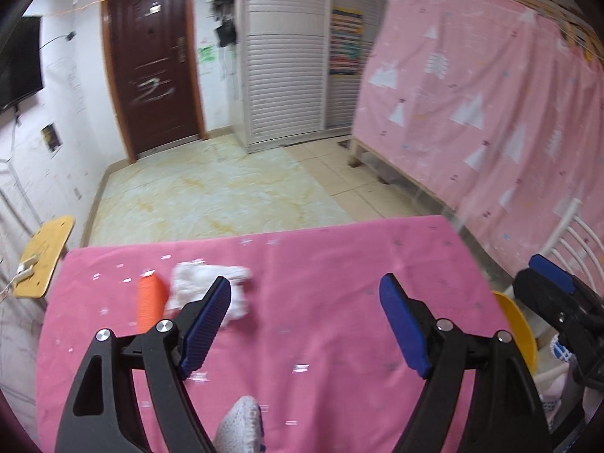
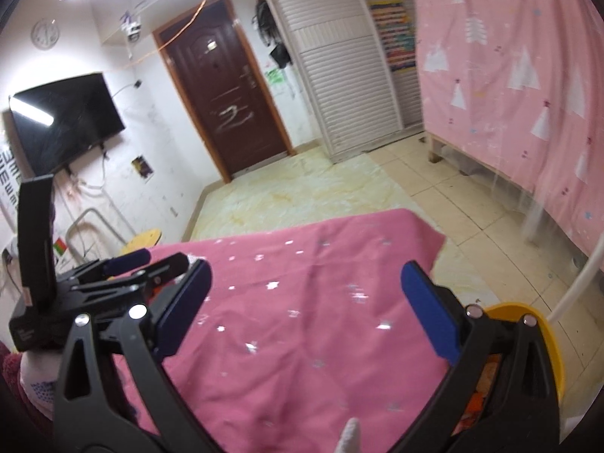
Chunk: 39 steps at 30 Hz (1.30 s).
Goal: Collect trash
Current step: 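Move both open tools back over the table toward the remaining items, then grasp the orange box with the left tool while the right tool grasps the white tissue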
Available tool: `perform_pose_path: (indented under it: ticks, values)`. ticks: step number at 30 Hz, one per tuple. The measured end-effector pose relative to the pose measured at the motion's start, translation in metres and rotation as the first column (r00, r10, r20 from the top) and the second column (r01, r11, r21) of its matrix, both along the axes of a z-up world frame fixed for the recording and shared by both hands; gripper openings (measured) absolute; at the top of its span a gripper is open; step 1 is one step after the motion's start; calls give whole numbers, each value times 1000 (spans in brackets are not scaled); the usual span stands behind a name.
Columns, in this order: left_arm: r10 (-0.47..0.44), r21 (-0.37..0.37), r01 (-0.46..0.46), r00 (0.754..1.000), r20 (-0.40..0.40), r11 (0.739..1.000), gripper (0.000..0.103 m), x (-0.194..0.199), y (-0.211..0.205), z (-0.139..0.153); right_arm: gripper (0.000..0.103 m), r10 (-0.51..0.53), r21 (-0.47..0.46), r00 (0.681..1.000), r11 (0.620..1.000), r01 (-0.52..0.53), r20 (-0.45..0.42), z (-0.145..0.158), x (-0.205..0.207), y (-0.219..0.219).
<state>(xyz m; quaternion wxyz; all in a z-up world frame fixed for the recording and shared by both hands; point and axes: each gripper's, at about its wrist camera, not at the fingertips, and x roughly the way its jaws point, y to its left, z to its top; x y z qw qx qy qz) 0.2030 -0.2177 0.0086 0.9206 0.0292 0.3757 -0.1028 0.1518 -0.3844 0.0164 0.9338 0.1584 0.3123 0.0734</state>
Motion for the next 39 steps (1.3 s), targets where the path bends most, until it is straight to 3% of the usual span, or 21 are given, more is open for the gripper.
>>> perform_pose_path:
  ticks: [12, 24, 27, 29, 34, 37, 39]
  values:
    - [143, -8, -144, 988, -59, 990, 73, 26, 86, -20, 97, 117, -40, 992, 992, -119, -48, -5, 36, 66]
    - [150, -1, -152, 975, -164, 988, 73, 36, 116, -62, 97, 192, -67, 976, 978, -200, -107, -15, 68, 111]
    - [141, -11, -145, 973, -180, 989, 63, 38, 117, -68, 97, 208, -95, 970, 971, -220, -126, -19, 77, 125]
    - [138, -21, -145, 971, -194, 989, 50, 40, 119, -72, 97, 220, -120, 965, 964, -237, -139, -22, 85, 130]
    - [115, -48, -128, 971, -210, 991, 35, 42, 126, -81, 97, 244, -168, 957, 948, -269, -157, -25, 100, 145]
    - [104, -60, -119, 972, -209, 991, 16, 41, 130, -82, 97, 251, -186, 954, 942, -280, -163, -29, 110, 155]
    - [98, -53, -111, 974, -202, 992, 15, 39, 133, -82, 97, 266, -194, 948, 935, -298, -174, -33, 116, 162]
